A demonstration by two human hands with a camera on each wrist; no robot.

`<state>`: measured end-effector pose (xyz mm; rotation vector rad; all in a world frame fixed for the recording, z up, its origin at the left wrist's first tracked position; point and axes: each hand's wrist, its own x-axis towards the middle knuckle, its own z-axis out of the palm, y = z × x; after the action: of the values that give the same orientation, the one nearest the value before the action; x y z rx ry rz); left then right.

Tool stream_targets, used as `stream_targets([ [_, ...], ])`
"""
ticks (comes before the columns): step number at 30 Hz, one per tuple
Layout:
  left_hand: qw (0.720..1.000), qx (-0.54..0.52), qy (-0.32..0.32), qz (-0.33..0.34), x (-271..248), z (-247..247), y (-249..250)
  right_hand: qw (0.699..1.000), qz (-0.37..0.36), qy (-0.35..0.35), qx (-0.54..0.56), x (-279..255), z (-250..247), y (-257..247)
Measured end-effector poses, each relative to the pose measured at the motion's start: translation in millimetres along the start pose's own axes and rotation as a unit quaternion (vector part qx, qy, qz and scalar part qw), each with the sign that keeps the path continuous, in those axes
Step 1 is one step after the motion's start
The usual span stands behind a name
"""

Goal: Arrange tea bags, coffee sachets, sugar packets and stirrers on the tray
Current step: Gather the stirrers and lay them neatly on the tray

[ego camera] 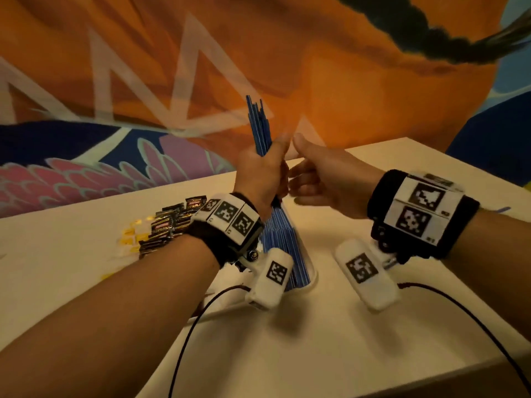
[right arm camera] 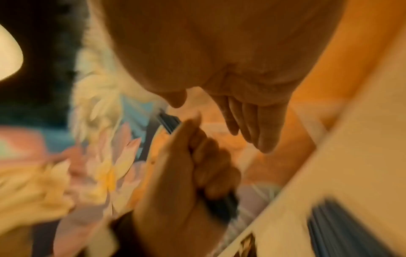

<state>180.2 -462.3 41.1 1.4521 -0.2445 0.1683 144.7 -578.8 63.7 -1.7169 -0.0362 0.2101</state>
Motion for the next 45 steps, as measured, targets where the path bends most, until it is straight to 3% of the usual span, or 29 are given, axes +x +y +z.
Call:
stream_targets([
  [1, 0.999, 0.043, -0.002, 0.009, -1, -5, 0, 0.994, -0.059, 0.029, -0.092, -1, 0, -9],
  [3, 0.986, 0.158, -0.016, 0.046, -3, -16, -1, 0.946, -0.183, 0.092, -0.25, -4, -1, -31],
  [5, 0.949, 0.299, -0.04, 0.096, -7, -24, 0, 0.897, -0.257, 0.13, -0.336, -9, 1, -53],
  [6, 0.928, 0.352, -0.048, 0.116, -8, -26, 1, 0.886, -0.269, 0.126, -0.356, -10, 5, -60],
  [9, 0.886, 0.427, -0.093, 0.155, -11, -28, 9, 0.892, -0.222, 0.034, -0.391, -5, 29, -60],
  [13, 0.84, 0.518, -0.103, 0.127, -12, -43, 20, 0.909, -0.18, -0.02, -0.375, 8, 33, -51],
  [14, 0.817, 0.551, -0.104, 0.131, -11, -51, 24, 0.91, -0.167, -0.046, -0.376, 7, 29, -51],
  [15, 0.791, 0.587, -0.11, 0.133, -11, -58, 27, 0.898, -0.153, -0.072, -0.407, 5, 27, -52],
  [17, 0.743, 0.646, -0.118, 0.132, -10, -68, 31, 0.834, -0.154, -0.087, -0.523, 3, 30, -48],
  [20, 0.697, 0.687, -0.144, 0.144, -12, -71, 33, 0.764, -0.187, -0.039, -0.616, 10, 51, -29],
  [22, 0.669, 0.711, -0.154, 0.153, -15, -70, 34, 0.741, -0.178, 0.018, -0.648, 15, 62, -22],
  [26, 0.638, 0.745, -0.086, 0.173, -17, -79, 32, 0.729, -0.17, 0.051, -0.661, 21, 68, -18],
  [28, 0.634, 0.752, -0.06, 0.171, -16, -88, 34, 0.734, -0.174, 0.058, -0.653, 24, 67, -18],
  [32, 0.713, 0.692, -0.06, 0.094, -14, -99, 41, 0.742, -0.183, 0.079, -0.64, 27, 65, -20],
  [37, 0.696, 0.711, -0.03, 0.096, -7, -106, 52, 0.769, -0.181, 0.075, -0.608, 29, 59, -29],
  [40, 0.678, 0.722, -0.069, 0.118, -7, -99, 57, 0.772, -0.166, 0.05, -0.612, 33, 62, -22],
  [43, 0.669, 0.718, -0.132, 0.14, -12, -93, 60, 0.802, -0.136, 0.03, -0.58, 36, 63, -11],
  [44, 0.68, 0.7, -0.162, 0.145, -13, -96, 61, 0.811, -0.135, 0.027, -0.569, 36, 60, -9],
  [45, 0.71, 0.662, -0.187, 0.154, -13, -99, 63, 0.819, -0.138, 0.027, -0.556, 35, 57, -8],
])
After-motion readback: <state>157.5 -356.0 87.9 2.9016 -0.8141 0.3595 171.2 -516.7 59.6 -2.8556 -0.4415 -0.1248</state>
